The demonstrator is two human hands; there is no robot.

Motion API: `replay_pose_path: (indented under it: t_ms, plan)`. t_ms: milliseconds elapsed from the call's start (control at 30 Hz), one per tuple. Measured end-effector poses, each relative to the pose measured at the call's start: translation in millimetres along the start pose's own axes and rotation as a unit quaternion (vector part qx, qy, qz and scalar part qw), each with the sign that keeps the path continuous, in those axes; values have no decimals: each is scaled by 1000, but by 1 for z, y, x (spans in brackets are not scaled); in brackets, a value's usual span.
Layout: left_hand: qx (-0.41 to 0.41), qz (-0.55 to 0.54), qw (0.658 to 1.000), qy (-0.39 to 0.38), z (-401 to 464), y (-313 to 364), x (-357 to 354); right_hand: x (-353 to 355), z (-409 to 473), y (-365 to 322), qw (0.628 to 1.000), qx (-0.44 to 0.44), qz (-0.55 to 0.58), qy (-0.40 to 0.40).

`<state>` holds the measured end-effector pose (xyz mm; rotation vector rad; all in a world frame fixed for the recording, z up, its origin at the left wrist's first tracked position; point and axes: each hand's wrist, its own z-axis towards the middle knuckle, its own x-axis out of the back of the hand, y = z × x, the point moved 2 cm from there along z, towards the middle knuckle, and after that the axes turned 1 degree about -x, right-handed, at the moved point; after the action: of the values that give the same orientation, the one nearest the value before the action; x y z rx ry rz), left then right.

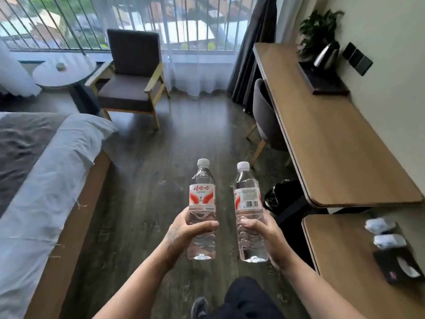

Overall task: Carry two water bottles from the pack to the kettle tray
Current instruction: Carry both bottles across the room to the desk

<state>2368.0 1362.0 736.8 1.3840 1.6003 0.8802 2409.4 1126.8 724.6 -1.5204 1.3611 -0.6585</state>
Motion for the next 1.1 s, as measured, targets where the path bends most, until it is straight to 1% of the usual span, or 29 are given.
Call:
replay_pose_path:
  t_ms: [100, 233, 400, 467, 700, 867, 1100]
  plan:
    - [-5, 7, 1000, 0, 79, 41, 15, -2, 77, -35, 999, -3, 30, 12]
    - [-15, 32, 999, 3, 194, 90, 34, 8, 194, -74, 999, 6, 35, 19]
    - [1, 30, 999, 24, 334, 150, 54, 21, 349, -131, 999, -8, 47, -2]
    - [0, 19, 999, 27, 385, 177, 61, 24, 401, -160, 998, -17, 56, -10]
    - [-4, 8, 1000, 24, 542, 272, 89, 18, 569, -252, 999, -23, 29, -31]
    - [-14, 22, 1000, 17, 666, 324, 121, 15, 693, -297, 1000, -5, -23, -4]
    - [-15, 52, 998, -33, 832, 411, 164, 9, 846, -355, 998, -25, 37, 35]
